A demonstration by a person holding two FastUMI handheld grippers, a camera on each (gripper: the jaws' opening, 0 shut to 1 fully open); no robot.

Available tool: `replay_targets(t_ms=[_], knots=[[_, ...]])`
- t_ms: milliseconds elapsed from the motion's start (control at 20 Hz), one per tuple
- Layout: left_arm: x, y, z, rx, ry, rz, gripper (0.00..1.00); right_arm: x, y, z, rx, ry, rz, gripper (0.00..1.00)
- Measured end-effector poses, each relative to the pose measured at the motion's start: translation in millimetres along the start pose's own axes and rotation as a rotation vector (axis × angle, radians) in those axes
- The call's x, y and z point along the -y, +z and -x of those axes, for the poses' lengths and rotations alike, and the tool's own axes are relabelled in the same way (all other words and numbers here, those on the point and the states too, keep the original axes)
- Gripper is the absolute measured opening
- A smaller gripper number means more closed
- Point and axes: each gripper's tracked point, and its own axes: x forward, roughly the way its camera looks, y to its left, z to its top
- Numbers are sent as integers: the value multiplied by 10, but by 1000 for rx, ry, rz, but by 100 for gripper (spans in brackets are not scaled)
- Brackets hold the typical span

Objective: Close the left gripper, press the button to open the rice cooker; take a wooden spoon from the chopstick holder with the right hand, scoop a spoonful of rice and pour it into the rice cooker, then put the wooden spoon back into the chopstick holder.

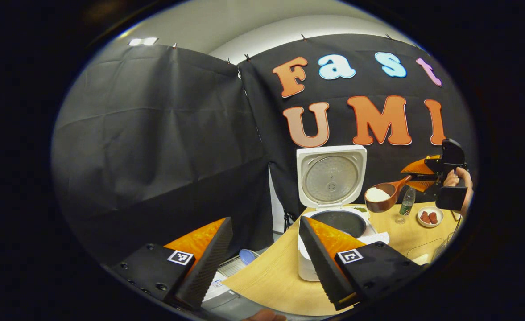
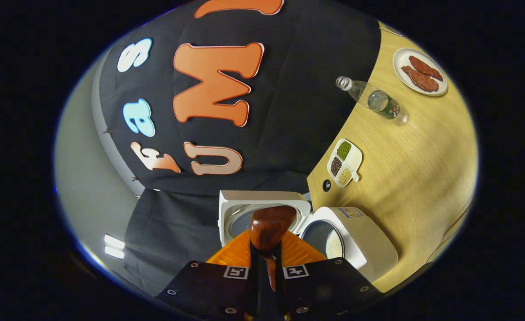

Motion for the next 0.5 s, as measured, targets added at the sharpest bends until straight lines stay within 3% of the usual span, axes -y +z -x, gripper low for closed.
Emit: replay_targets(t_ms=[500], knots=[[-214,-229,-160,-51,13,-8,100,-220,-88,-900,75,-156,517,14]])
